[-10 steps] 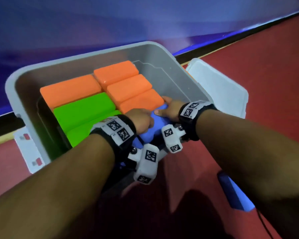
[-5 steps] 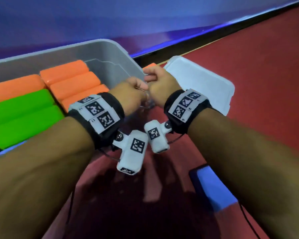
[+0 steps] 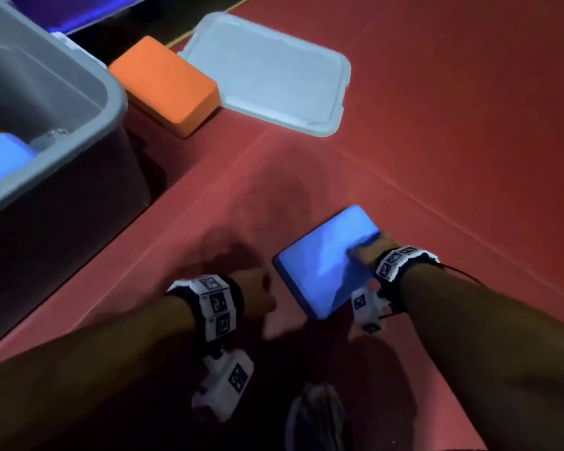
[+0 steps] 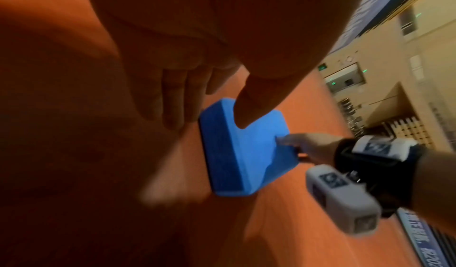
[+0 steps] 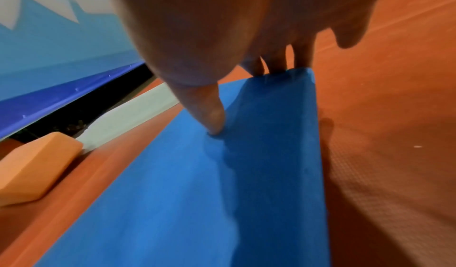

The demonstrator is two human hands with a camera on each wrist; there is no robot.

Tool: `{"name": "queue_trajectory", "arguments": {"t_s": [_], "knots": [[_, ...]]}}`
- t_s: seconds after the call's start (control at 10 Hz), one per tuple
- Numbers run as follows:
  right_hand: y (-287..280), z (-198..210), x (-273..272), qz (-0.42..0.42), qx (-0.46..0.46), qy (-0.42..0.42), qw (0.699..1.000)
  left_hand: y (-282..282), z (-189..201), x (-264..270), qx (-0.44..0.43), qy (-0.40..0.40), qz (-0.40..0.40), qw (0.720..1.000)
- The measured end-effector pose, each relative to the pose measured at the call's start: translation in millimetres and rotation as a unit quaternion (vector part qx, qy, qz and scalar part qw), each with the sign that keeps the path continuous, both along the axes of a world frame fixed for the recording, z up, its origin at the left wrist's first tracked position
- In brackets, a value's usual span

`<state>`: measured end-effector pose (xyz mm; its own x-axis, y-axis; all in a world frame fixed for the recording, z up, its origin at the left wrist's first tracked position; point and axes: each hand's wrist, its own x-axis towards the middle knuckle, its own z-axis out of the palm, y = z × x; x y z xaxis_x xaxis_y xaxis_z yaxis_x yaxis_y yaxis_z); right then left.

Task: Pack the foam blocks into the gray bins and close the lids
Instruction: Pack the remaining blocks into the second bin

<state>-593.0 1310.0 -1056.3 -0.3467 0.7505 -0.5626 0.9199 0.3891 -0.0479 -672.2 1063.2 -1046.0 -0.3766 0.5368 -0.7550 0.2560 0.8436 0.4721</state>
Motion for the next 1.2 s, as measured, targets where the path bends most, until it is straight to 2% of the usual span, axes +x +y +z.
{"name": "queue_trajectory", "arguments": {"t_s": [0.1, 0.2, 0.3, 0.4, 0.5, 0.6, 0.7, 0.8, 0.9, 1.0, 1.1, 1.2], "knots": [[-4.9, -3.4, 1.8, -0.042, -0.078, 0.047, 0.995, -1.6, -13.8, 25.8, 0.018, -0.066, 0.068, 0.995], [-18.4, -9.8, -10.0, -0.067, -0.133, 0.056, 0.987, -13.7, -28.3, 40.0, -0.011, -0.057, 0.145, 0.988], [-18.2, 14.8, -37.9, -0.076, -0.075, 0.170, 0.980, -19.4, -23.1, 27.2, 0.040, -0.058, 0.206, 0.976], [-18.9, 65.4, -78.8, -0.115, -0.074, 0.313, 0.940, -15.8, 11.3, 4.1, 0.119, -0.030, 0.259, 0.958], [-25.8, 127.1, -115.4, -0.106, -0.093, 0.385, 0.912, -12.4, 59.4, -19.1, 0.160, 0.041, 0.295, 0.941], [-44.0, 198.3, -157.0, -0.086, -0.091, 0.474, 0.871, -18.0, 109.0, -46.4, 0.213, 0.097, 0.305, 0.923], [-73.0, 269.3, -192.3, -0.019, -0.091, 0.541, 0.836, -38.7, 150.8, -83.6, 0.283, 0.134, 0.312, 0.897], [-112.0, 313.8, -219.5, 0.057, -0.099, 0.568, 0.815, -77.5, 183.8, -121.7, 0.335, 0.166, 0.339, 0.863], [-166.0, 333.3, -241.0, 0.091, -0.096, 0.602, 0.788, -131.2, 193.0, -149.8, 0.307, 0.210, 0.351, 0.859], [-231.2, 331.9, -269.3, 0.142, -0.083, 0.614, 0.772, -193.9, 184.8, -171.5, 0.272, 0.268, 0.331, 0.863], [-293.7, 323.5, -303.4, 0.188, -0.031, 0.602, 0.775, -250.6, 165.4, -182.3, 0.138, 0.303, 0.286, 0.898], [-346.4, 311.2, -336.8, 0.248, 0.040, 0.558, 0.791, -288.7, 143.9, -189.5, 0.022, 0.285, 0.265, 0.921]]}}
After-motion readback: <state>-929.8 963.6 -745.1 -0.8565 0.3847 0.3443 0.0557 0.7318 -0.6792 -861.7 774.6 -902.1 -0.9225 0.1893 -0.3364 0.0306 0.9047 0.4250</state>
